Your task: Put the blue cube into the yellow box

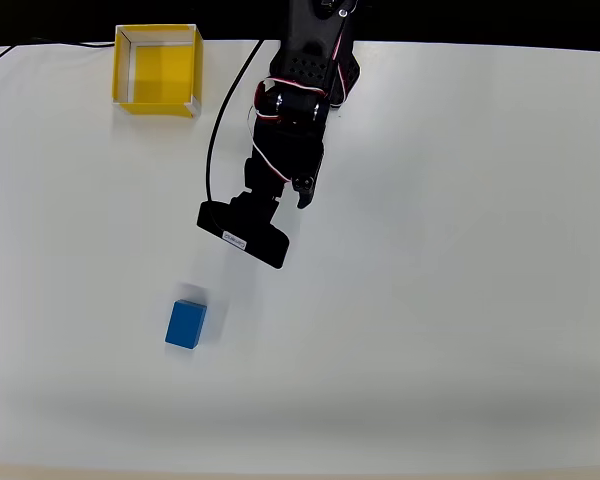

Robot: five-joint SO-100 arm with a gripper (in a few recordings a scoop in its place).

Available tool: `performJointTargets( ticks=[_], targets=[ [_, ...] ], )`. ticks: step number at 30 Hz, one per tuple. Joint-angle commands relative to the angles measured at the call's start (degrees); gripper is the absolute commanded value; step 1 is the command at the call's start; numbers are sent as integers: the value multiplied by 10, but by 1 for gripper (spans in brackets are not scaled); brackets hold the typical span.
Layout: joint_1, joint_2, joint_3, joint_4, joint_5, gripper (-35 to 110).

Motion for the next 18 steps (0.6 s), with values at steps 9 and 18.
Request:
performJointTargets(
  ticks=[9, 18],
  targets=[
    [142, -351, -274, -219, 54, 37],
    [161, -558, -403, -319, 37, 48]
  ],
)
